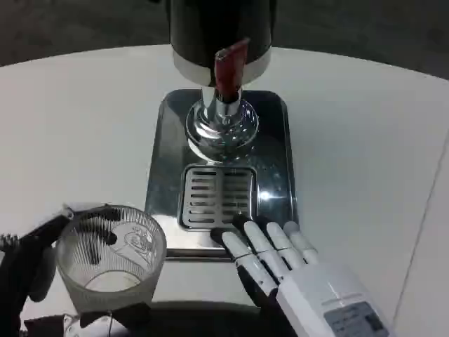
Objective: Grasp the cup under the faucet to collect the drink, then remove the cup.
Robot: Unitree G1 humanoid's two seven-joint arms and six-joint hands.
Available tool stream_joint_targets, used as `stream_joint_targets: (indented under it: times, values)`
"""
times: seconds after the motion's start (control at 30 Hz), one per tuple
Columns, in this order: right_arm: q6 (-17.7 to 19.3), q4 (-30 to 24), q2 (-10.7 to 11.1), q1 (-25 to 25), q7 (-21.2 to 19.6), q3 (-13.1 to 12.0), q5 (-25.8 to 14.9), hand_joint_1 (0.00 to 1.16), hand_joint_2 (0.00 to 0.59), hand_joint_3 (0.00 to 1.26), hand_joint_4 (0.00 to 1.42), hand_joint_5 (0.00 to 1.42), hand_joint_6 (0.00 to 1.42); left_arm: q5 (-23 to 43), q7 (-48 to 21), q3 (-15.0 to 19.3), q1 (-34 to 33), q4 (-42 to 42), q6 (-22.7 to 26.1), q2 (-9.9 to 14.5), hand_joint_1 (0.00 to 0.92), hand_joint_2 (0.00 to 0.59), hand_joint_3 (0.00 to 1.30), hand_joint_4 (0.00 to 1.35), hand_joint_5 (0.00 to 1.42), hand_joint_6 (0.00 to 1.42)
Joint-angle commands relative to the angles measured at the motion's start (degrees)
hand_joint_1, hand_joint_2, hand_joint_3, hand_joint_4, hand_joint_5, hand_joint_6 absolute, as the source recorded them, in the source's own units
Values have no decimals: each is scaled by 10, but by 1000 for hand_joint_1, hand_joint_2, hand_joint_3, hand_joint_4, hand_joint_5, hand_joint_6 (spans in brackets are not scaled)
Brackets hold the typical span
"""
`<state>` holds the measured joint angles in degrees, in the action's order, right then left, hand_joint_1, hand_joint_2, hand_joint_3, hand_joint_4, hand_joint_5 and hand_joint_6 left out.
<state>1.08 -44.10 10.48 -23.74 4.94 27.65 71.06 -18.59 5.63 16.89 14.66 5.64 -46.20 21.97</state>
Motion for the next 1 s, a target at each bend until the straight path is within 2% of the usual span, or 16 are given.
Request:
stream_joint_targets:
  times: [0.03,0.67,0.87,1.0]
  values:
    - [6,-8,-18,-12,-8,12,4,401,525,83,0,0,0,3,-1,-2,-6,17,-4,-4,527,204,932,1038,1262,1390]
    - [4,-9,-25,-18,-10,5,3,409,531,98,0,0,0,-1,-3,-5,-11,20,7,-14,533,198,942,1042,1262,1390]
    - [2,-7,-30,-18,-11,2,3,413,533,103,0,0,0,-22,7,-10,-34,17,20,-28,533,198,942,1038,1262,1390]
    - [1,-9,-34,-23,-14,2,6,415,534,104,0,0,0,-48,24,-13,-73,-1,37,-37,533,198,942,1038,1262,1390]
